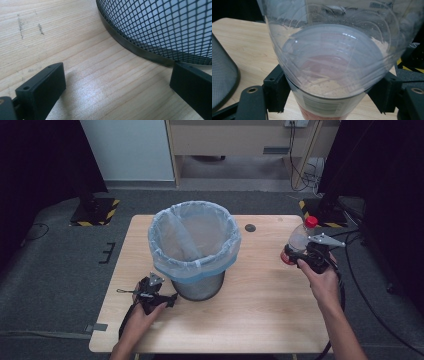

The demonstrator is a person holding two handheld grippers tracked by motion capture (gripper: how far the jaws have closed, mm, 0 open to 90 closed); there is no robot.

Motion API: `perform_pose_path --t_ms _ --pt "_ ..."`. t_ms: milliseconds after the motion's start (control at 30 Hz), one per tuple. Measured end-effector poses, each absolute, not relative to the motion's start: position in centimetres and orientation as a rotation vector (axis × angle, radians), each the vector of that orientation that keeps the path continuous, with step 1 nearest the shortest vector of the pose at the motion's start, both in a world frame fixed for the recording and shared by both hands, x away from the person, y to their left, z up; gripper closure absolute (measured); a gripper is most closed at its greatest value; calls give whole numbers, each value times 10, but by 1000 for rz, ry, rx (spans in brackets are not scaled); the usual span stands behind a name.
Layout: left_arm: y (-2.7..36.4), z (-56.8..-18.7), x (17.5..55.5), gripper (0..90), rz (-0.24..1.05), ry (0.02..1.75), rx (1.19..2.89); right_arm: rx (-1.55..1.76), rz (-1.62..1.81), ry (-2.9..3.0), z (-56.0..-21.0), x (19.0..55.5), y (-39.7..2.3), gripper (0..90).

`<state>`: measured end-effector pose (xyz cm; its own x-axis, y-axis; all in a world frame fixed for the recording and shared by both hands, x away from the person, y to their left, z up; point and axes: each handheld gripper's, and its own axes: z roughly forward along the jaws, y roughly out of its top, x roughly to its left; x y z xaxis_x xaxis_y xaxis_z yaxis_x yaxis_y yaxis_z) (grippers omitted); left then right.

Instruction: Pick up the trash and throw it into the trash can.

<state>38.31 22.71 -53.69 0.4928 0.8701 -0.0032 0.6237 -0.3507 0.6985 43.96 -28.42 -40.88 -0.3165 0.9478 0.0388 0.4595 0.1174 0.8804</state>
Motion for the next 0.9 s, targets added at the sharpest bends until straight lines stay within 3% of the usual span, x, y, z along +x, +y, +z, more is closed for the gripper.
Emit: perform_pose_path --t_ms 600,900 --pt "227 -537 383 0 494 1224 2097 1302 1177 1879 -366 454 -241 270" --pt "227 -537 383 0 494 1224 2097 1334 1252 1834 -355 462 -240 270"
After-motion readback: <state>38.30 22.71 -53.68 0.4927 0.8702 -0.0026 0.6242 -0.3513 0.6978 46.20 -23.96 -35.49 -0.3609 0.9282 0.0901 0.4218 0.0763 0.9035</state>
